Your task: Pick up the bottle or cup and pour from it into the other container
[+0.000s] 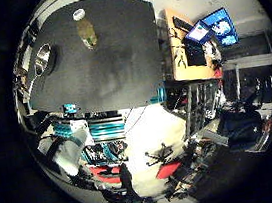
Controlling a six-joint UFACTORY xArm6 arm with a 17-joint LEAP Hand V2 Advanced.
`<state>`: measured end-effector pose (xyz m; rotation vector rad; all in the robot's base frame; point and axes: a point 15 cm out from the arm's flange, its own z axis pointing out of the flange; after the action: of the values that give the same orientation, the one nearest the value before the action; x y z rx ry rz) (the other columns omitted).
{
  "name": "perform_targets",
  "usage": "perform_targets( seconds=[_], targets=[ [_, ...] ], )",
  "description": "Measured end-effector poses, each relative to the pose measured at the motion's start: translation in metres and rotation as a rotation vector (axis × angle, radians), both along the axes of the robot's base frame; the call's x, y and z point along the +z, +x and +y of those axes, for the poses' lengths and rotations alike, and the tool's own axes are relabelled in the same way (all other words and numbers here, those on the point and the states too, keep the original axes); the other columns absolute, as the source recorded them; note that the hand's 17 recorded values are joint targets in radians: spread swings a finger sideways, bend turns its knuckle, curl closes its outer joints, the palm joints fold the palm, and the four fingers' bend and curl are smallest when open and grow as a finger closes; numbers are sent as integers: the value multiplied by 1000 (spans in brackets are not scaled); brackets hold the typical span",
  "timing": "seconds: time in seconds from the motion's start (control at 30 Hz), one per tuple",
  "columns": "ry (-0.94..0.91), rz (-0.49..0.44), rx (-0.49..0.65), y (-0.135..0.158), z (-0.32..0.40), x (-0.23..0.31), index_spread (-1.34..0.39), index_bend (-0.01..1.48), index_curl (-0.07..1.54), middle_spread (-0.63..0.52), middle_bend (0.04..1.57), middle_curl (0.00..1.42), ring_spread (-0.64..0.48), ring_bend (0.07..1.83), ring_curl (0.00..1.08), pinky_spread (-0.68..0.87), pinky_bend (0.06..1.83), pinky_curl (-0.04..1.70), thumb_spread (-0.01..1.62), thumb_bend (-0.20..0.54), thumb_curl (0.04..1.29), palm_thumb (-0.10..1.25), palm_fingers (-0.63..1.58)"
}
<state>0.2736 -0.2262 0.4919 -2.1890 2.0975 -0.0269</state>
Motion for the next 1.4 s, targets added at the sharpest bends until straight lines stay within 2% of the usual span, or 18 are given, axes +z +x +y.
perform_targets(
  seconds=[0.3, 0.47, 0.6, 0.73, 0.9, 1.0, 1.17, 1.4],
  targets=[
    [42, 6, 0, 11, -1, -11, -460, 277, 402, -43, 197, 342, 159, 175, 126, 430, 381, 29, 1081, -19, 345, 811, 358],
    [75, -5, -27, 17, -12, -15, -453, 228, 392, -53, 196, 341, 160, 188, 137, 436, 395, 31, 1078, -22, 342, 802, 364],
    [178, -94, -82, 27, -16, -11, -433, 167, 371, -58, 198, 340, 156, 205, 158, 438, 419, 32, 1083, -19, 346, 802, 368],
    [298, -187, -172, 31, -38, -14, -364, 113, 303, -44, 200, 344, 164, 258, 193, 430, 509, 52, 1019, -53, 307, 609, 279],
    [373, -228, -219, 40, -62, -26, -295, 130, 251, 3, 209, 349, 176, 306, 219, 436, 629, 77, 946, -43, 287, 464, 173],
    [441, -268, -229, 50, -67, -33, -283, 143, 243, 21, 221, 350, 176, 328, 231, 435, 676, 82, 926, -33, 287, 439, 143],
    [569, -387, -257, 73, -84, -37, -275, 150, 246, 26, 245, 352, 177, 357, 242, 432, 704, 76, 920, -31, 290, 437, 130],
    [646, -469, -289, 93, -108, -57, -270, 153, 255, 26, 274, 352, 177, 376, 247, 415, 716, 61, 923, -30, 292, 438, 126]
  ],
)
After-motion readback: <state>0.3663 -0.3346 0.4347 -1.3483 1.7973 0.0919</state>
